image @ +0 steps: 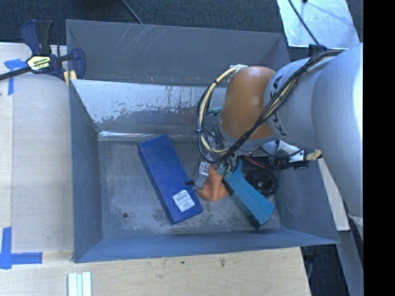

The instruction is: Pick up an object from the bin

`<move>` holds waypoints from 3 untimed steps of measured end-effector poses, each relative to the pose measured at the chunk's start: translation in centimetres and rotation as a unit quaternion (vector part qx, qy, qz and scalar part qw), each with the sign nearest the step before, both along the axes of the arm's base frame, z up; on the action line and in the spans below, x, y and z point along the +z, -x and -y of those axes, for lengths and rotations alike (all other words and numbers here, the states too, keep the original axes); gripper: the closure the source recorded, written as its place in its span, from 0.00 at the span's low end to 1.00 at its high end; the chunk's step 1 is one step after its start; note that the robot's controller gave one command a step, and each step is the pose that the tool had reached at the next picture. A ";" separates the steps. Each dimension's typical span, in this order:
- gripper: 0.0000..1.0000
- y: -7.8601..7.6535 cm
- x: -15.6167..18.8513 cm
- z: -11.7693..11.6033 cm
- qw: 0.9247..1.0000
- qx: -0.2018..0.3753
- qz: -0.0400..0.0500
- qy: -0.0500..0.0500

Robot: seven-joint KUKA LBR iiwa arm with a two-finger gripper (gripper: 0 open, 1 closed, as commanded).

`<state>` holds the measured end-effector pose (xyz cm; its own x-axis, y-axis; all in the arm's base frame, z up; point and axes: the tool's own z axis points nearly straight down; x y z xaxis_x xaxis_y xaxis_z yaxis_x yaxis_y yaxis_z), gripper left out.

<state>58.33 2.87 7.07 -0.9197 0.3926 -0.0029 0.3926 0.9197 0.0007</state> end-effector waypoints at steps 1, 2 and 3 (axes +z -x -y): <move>0.00 0.0 0.0 0.0 1.000 0.000 0.000 0.000; 1.00 7.6 0.0 2.2 0.995 0.102 -0.001 0.000; 1.00 7.6 0.0 2.2 0.995 0.102 -0.001 0.000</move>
Offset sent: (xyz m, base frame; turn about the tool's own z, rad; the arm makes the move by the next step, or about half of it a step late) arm -0.0764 -0.0214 -0.0007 -0.2053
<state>50.73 0.69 7.03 -0.9802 0.1979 -0.0014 0.1979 0.9802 0.0004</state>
